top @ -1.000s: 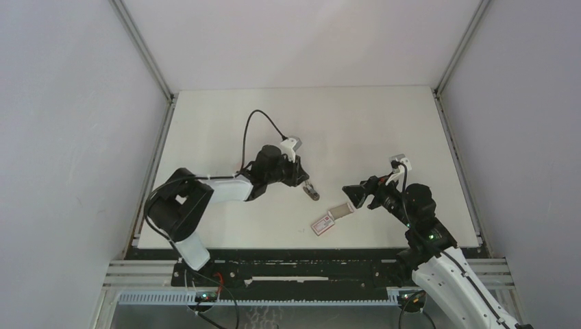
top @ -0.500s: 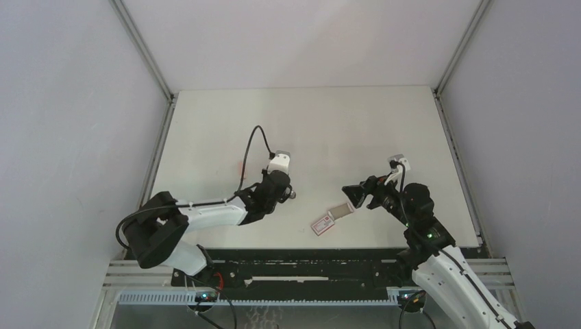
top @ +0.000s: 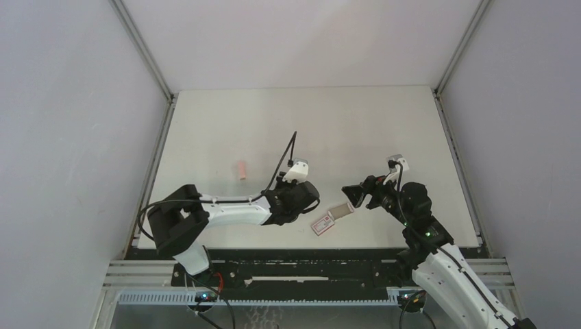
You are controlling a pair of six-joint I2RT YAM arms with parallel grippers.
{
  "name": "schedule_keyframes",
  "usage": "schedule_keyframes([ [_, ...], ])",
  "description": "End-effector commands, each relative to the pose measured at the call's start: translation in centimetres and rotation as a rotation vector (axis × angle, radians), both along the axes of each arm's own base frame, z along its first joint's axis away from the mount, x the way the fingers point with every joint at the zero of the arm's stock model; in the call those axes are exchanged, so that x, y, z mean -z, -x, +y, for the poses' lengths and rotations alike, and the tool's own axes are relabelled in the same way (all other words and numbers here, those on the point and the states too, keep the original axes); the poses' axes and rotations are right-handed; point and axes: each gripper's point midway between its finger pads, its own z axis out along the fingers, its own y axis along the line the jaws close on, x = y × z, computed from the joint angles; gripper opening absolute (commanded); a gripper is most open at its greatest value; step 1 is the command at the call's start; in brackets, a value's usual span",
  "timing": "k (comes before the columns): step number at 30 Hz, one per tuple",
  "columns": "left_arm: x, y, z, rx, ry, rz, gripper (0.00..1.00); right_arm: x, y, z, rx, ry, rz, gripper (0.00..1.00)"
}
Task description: Load the staples into the stapler
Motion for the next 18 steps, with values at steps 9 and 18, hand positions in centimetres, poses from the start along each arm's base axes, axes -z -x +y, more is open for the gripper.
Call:
schedule_keyframes([
  [9, -0.2, 2.0, -3.8, 0.159, 0.116, 0.079, 0.53, -0.8, -0.7, -0.2, 0.021, -0.005, -0.048, 0.76],
  [18, 0.0, 2.8, -4.8, 0.240, 0.158, 0.107, 0.63, -0.9, -0.6, -0.3, 0.022, -0.002, -0.054, 0.76],
])
